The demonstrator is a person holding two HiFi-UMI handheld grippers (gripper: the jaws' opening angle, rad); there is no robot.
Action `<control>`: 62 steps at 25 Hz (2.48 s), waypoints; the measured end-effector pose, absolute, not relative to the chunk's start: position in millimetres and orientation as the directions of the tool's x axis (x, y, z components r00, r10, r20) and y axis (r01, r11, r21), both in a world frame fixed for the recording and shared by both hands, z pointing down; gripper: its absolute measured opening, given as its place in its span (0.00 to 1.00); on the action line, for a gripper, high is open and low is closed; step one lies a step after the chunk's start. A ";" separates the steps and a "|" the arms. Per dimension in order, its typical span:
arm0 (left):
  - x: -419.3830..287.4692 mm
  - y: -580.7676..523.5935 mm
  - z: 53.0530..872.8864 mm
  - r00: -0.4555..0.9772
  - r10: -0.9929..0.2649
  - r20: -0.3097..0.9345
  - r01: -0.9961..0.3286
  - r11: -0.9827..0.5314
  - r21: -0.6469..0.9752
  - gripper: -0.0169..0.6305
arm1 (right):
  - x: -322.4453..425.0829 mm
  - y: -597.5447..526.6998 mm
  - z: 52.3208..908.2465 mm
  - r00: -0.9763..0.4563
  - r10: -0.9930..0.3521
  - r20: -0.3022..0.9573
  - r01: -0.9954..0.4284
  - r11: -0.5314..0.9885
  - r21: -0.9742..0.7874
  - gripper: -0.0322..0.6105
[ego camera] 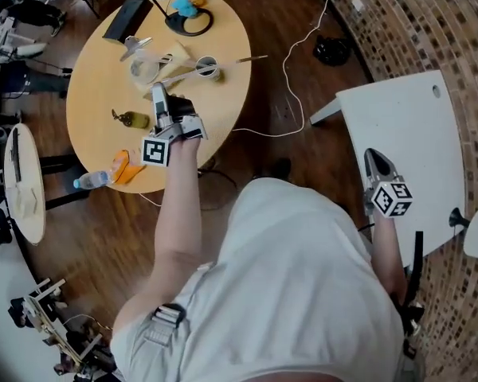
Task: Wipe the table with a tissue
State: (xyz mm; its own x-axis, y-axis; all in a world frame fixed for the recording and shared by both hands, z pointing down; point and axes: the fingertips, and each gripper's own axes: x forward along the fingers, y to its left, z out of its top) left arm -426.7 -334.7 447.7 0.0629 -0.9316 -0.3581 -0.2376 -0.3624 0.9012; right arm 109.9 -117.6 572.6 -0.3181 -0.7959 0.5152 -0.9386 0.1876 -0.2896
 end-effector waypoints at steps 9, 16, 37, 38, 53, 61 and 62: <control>-554.0 -320.5 463.7 -0.146 -0.952 -0.268 -0.483 -0.167 0.860 0.14 | 73.8 -169.8 570.3 -0.395 -0.755 0.524 -0.916 0.278 -0.290 0.06; -539.3 -366.4 476.3 -0.044 -0.990 -0.131 -0.655 -0.071 0.753 0.14 | 84.7 -172.5 566.6 -0.367 -0.771 0.520 -0.926 0.251 -0.282 0.06; -528.0 -402.8 470.7 0.029 -0.996 0.090 -0.857 0.022 0.515 0.51 | 61.7 -134.5 590.0 -0.354 -0.760 0.545 -0.918 0.173 -0.356 0.06; -534.1 -392.6 469.3 0.013 -0.996 0.092 -0.861 0.036 0.508 0.49 | 58.3 -134.9 590.0 -0.356 -0.762 0.542 -0.917 0.174 -0.358 0.06; -109.4 -175.5 509.9 0.979 -0.195 0.060 -0.196 -0.817 0.542 0.03 | 51.5 -20.8 578.6 -0.163 -0.891 0.424 -0.929 -0.006 -0.370 0.06; -35.7 -24.5 547.5 0.976 0.108 0.186 -0.002 -0.861 0.508 0.03 | 68.3 130.0 574.1 0.037 -0.935 0.353 -0.902 -0.183 -0.391 0.06; -33.6 -3.9 552.1 0.971 0.141 0.194 0.025 -0.863 0.504 0.03 | 67.7 151.7 572.8 0.065 -0.934 0.351 -0.902 -0.205 -0.380 0.06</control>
